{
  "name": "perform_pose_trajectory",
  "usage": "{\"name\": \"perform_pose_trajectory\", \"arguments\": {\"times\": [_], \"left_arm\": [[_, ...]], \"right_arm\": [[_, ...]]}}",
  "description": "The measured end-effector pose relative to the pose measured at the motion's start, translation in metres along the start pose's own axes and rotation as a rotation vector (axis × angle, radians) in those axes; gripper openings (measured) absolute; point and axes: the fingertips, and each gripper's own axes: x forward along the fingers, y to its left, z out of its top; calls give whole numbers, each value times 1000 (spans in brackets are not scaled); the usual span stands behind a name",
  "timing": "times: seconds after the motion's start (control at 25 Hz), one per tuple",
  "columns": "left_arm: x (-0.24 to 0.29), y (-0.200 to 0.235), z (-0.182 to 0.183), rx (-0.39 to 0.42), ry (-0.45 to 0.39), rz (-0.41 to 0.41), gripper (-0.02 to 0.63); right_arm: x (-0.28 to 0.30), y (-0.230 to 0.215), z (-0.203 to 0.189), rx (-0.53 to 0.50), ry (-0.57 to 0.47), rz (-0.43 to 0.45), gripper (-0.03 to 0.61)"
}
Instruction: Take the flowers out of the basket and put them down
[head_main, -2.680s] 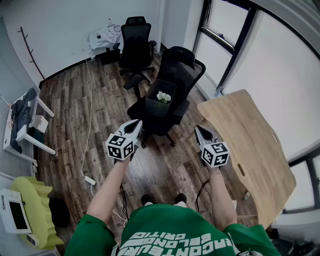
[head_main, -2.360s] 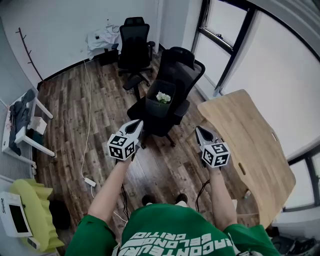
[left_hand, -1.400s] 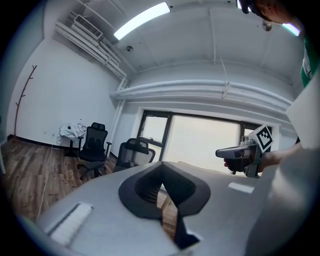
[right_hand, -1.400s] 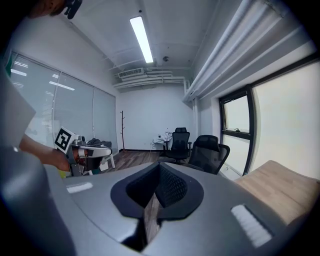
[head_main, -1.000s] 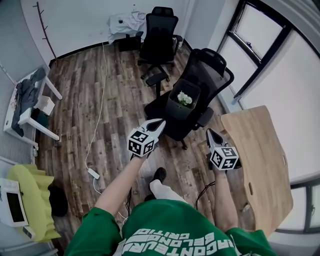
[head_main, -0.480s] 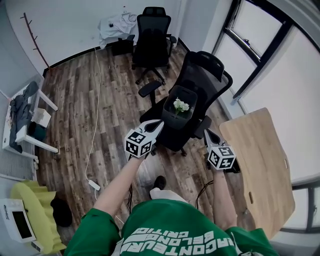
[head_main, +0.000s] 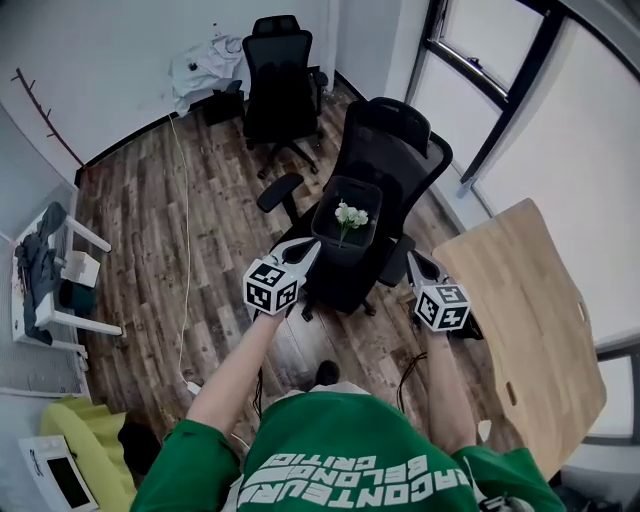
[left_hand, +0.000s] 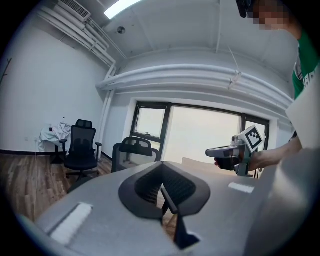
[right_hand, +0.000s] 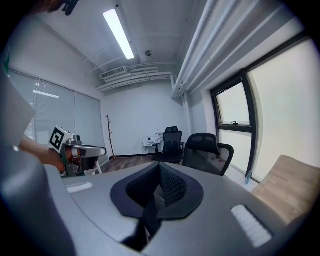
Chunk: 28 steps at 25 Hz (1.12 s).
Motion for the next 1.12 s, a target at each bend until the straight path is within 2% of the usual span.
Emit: {"name": "perform_pose_trajectory", "arguments": {"times": [0.4, 0.76, 1.12], "left_arm": [[24, 10, -4, -12, 9, 8, 20], [39, 15, -5, -15, 12, -17, 20], [67, 52, 6, -16, 13, -68, 20]], "right_arm": [[17, -19, -2, 31, 7, 12, 6], [24, -28, -4, 51, 16, -4, 6], [57, -34, 7, 62, 22, -49, 6]]}}
